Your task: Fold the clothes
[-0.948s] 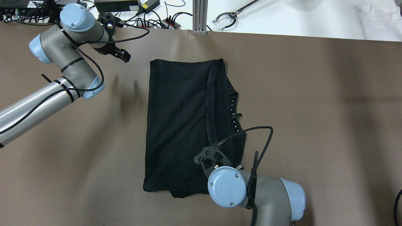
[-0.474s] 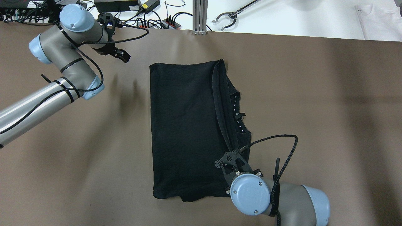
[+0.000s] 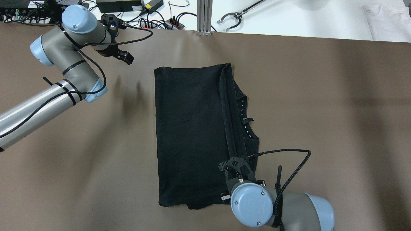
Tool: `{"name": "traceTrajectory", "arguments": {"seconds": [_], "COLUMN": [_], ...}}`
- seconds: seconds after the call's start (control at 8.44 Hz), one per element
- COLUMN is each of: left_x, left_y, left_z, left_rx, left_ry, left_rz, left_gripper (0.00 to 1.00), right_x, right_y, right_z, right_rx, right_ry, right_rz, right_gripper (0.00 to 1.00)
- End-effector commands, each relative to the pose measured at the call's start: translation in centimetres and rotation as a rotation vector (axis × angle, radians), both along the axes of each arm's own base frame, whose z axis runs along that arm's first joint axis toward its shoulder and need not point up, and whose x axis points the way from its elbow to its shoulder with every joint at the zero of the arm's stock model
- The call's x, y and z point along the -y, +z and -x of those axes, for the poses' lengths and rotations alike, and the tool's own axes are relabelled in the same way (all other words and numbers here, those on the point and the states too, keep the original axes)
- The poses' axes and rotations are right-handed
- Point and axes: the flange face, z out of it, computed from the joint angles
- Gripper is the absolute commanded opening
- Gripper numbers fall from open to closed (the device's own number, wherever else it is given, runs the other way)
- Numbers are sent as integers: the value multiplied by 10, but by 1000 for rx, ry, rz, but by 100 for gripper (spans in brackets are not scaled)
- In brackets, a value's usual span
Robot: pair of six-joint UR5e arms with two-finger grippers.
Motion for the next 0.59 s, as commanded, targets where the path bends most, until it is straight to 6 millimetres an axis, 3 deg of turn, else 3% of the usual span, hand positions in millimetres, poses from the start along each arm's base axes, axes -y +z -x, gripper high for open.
{"name": "traceTrajectory", "arguments": {"seconds": [0.0,0.12,0.47], "left_x": [-1,-1,-1], "left_y": [-1,-1,-2], "left_z": [-1,-2,-2], "left_rx": [-3,-2,-3], "left_ry": [2,5,5], "left_rz": [1,0,-1], "left_gripper": [100,100,100], "right_x": [65,87,100], "right_y": [-24,-18,13], "right_z": [2,16,34], "right_rx": [-2,-52,-151], "right_ry": [85,69,-7], "right_rz": [-14,-33,-57], "right_gripper": [93,93,94]}}
